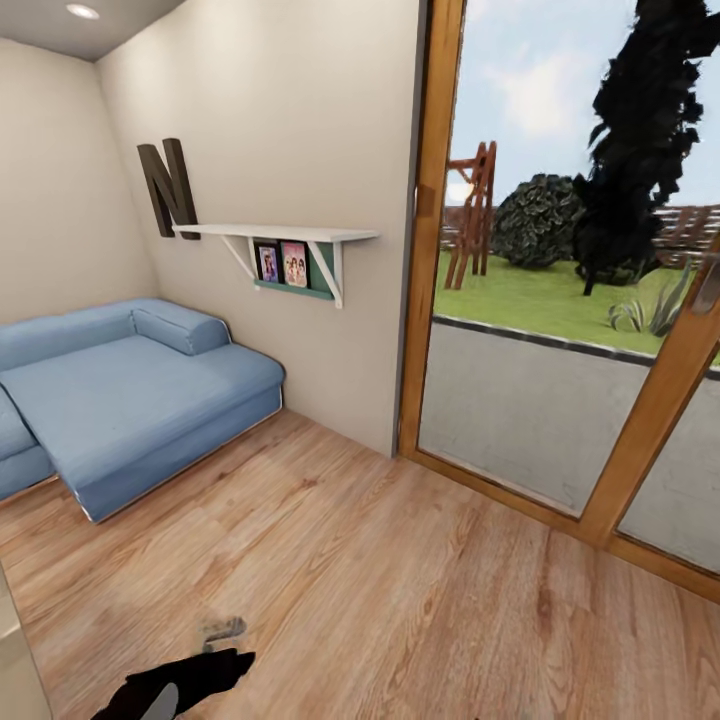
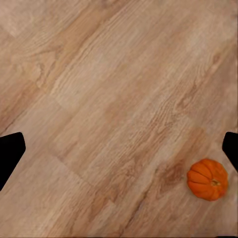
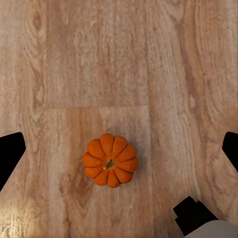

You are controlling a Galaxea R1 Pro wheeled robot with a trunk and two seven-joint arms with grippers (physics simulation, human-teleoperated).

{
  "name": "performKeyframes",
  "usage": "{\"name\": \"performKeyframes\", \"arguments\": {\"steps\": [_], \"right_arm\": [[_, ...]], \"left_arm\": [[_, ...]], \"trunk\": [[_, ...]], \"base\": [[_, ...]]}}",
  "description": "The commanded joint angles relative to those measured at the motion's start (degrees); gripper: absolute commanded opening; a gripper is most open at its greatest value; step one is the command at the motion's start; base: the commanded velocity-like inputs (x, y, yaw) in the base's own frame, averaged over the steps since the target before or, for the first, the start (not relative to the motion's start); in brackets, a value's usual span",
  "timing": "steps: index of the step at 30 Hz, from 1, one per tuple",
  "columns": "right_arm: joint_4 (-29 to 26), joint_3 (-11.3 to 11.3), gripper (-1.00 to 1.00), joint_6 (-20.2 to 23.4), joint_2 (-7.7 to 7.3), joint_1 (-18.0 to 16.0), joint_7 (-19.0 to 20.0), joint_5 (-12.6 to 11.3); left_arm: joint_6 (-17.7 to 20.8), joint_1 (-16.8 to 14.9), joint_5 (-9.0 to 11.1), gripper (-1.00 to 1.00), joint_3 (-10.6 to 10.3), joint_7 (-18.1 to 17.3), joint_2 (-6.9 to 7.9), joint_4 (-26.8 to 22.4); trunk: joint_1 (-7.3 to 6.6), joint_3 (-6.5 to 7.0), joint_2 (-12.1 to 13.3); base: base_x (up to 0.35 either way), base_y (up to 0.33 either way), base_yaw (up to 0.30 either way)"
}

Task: Place each of the two pumpkins and all three candles from the living room inside a cabinet in the living room (use any cabinet), then make sure every cabinet is closed, and position the cauldron so it is next to a table in the living room.

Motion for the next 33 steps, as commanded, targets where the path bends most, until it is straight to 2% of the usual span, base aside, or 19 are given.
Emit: {"name": "performKeyframes", "arguments": {"steps": [1, 4, 8, 12, 18, 23, 33], "right_arm": [[0.0, 0.5, 1.0, -0.2, 0.01, 0.0, -0.2, -0.5], [0.0, 0.6, 1.0, -0.2, 0.01, 0.0, -0.2, -0.1], [0.0, 0.8, 1.0, -0.2, 0.03, 0.0, -0.2, 0.3], [-0.1, 0.8, 1.0, -0.2, 0.01, 0.0, -0.1, 0.4], [-0.6, 0.8, 1.0, -0.3, 0.01, 0.0, 0.8, 0.5], [-0.7, 0.8, 1.0, -0.4, 0.01, 0.0, 1.5, 0.6], [-0.7, 0.5, 1.0, -0.7, -0.08, 0.0, 1.6, 0.2]], "left_arm": [[2.0, 0.0, 0.5, 1.0, 1.0, 0.3, 0.28, -2.5], [8.2, 0.0, 0.7, 1.0, 6.7, 0.4, 0.6, -11.0], [9.3, -0.1, 0.6, 1.0, 8.0, 0.5, -0.22, -15.4], [9.7, -0.1, 0.5, 1.0, 7.5, 0.5, -0.8, -18.6], [9.5, -0.1, 0.1, 1.0, 3.8, 0.7, -0.89, -20.0], [9.4, -0.1, -0.4, 1.0, 3.1, 0.6, -0.76, -20.8], [9.5, 0.0, -2.5, 1.0, 3.0, 0.6, -0.65, -23.0]], "trunk": [[0.23, -0.26, -0.4], [0.89, -0.79, -1.7], [1.76, -1.51, -3.3], [2.64, -2.23, -4.9], [3.96, -3.31, -7.3], [5.06, -4.2, -9.3], [7.26, -6.0, -13.3]], "base": [[0.0, 0.0, 0.0], [0.0, 0.0, 0.0], [0.0, 0.0, 0.0], [0.0, 0.0, 0.0], [0.0, 0.0, 0.0], [0.0, 0.0, 0.0], [0.0, 0.0, 0.0]]}}
